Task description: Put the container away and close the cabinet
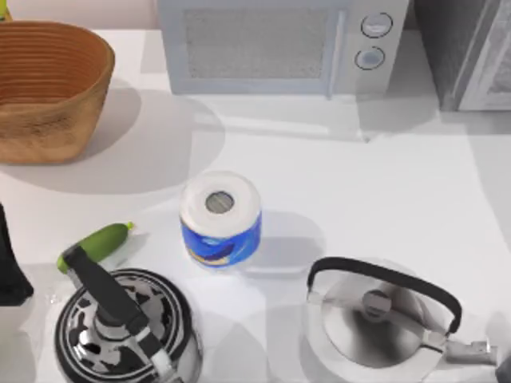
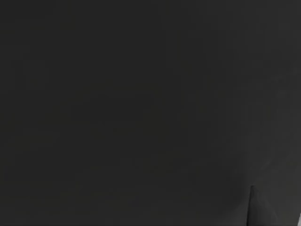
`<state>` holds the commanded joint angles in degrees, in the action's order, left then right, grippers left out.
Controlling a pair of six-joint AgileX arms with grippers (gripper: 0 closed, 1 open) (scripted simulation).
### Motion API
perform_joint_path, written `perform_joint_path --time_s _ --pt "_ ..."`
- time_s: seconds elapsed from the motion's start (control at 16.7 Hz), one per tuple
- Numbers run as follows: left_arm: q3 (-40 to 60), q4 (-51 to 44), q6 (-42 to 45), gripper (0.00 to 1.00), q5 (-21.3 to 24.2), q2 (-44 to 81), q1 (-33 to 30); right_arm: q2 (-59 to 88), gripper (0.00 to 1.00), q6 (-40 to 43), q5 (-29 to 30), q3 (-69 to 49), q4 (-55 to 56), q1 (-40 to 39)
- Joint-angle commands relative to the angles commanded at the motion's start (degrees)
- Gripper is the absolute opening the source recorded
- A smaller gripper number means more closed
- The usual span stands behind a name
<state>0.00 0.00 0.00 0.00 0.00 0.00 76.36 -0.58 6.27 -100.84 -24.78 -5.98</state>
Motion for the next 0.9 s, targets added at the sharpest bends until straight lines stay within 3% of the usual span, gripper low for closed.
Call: perform_joint_path --time_s 0.18,0.36,0.9 --pt "0.0 0.0 0.0 1.0 0.0 0.0 0.0 -0.96 1.0 -0.16 11.45 0.97 -0.27 -11.68" --pt "0.0 0.0 0.0 1.0 0.0 0.0 0.0 -1.7 1.0 -0.34 17.66 1.7 -0.37 -17.86" --pt "0.0 0.0 0.0 1.0 0.0 0.0 0.0 -1.08 1.0 0.28 18.87 -0.08 -0.31 -16.51"
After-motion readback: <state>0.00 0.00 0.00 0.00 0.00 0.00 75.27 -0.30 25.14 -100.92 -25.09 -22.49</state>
